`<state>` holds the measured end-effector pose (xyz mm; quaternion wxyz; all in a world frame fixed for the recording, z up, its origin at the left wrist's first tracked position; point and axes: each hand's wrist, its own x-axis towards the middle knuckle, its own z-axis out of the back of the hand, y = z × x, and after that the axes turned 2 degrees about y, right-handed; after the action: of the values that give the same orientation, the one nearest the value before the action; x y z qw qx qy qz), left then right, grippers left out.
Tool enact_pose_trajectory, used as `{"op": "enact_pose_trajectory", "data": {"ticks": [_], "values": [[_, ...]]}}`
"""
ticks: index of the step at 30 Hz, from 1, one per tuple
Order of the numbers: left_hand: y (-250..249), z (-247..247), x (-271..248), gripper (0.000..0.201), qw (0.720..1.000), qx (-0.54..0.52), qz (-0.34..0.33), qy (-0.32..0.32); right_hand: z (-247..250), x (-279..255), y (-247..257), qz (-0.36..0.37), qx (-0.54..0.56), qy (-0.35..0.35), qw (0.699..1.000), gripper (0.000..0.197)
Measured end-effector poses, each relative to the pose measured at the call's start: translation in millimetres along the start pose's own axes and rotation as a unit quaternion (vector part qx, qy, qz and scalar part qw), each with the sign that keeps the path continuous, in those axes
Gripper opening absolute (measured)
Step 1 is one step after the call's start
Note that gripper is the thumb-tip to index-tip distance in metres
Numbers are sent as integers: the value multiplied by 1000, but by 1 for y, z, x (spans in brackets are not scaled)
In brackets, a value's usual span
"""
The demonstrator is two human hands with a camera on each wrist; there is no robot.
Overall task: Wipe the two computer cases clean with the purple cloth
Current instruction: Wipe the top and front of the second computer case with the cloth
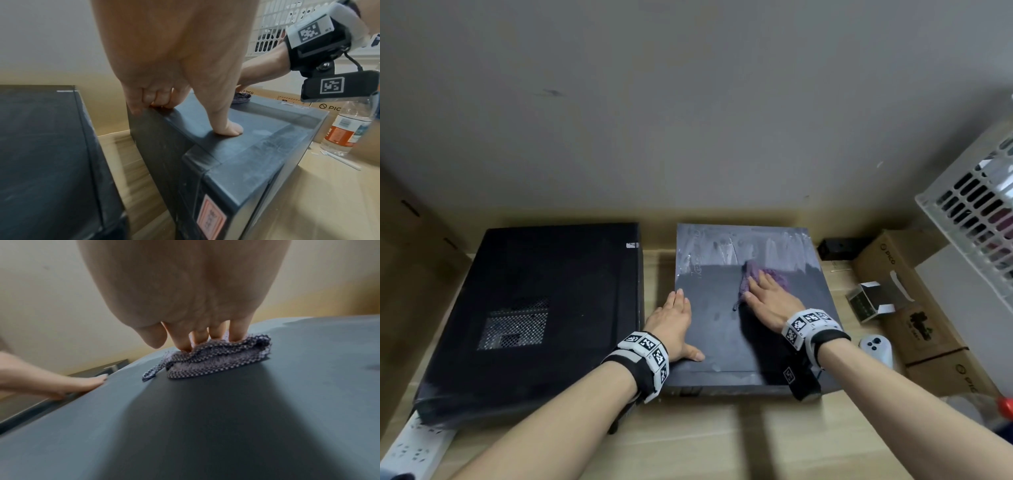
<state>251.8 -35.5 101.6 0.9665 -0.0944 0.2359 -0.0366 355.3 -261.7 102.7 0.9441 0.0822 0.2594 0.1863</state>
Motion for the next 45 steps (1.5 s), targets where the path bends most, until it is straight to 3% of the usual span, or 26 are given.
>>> {"op": "enact_pose_trajectory", "data": {"ticks": [5, 12, 19, 25, 32, 34, 37, 39, 42, 45], "values": [[1, -4, 0, 126, 1000, -8, 4, -8, -11, 10, 61, 146, -35, 30, 988, 57], [-1, -5, 5, 122, 1000, -8, 7, -12, 2, 30, 75, 221, -68, 72, 970, 55], [-2, -3, 2, 121, 1000, -1, 17, -16, 7, 75, 92, 233, -87, 29, 968, 60], [-4, -5, 1, 123, 1000, -6, 19, 14, 25, 121, 104, 218, -86, 52, 971, 60], [-2, -1, -1, 122, 1000, -21, 18, 1, 22, 87, 101, 209, -69, 52, 974, 58], [-2, 3, -8, 112, 999, -49, 23, -2, 14, 69, 99, 214, -64, 55, 973, 59], [5, 16, -25, 57, 993, -83, 46, -70, 0, 46, 96, 224, -61, 60, 971, 59], [14, 30, -38, 35, 982, -99, 90, -133, -7, 31, 97, 237, -71, 58, 967, 58], [34, 44, -45, 33, 971, -111, 130, -167, -12, 10, 97, 256, -84, 58, 961, 57], [51, 43, -40, 42, 973, -127, 139, -132, -19, -6, 94, 271, -95, 66, 956, 59]]}}
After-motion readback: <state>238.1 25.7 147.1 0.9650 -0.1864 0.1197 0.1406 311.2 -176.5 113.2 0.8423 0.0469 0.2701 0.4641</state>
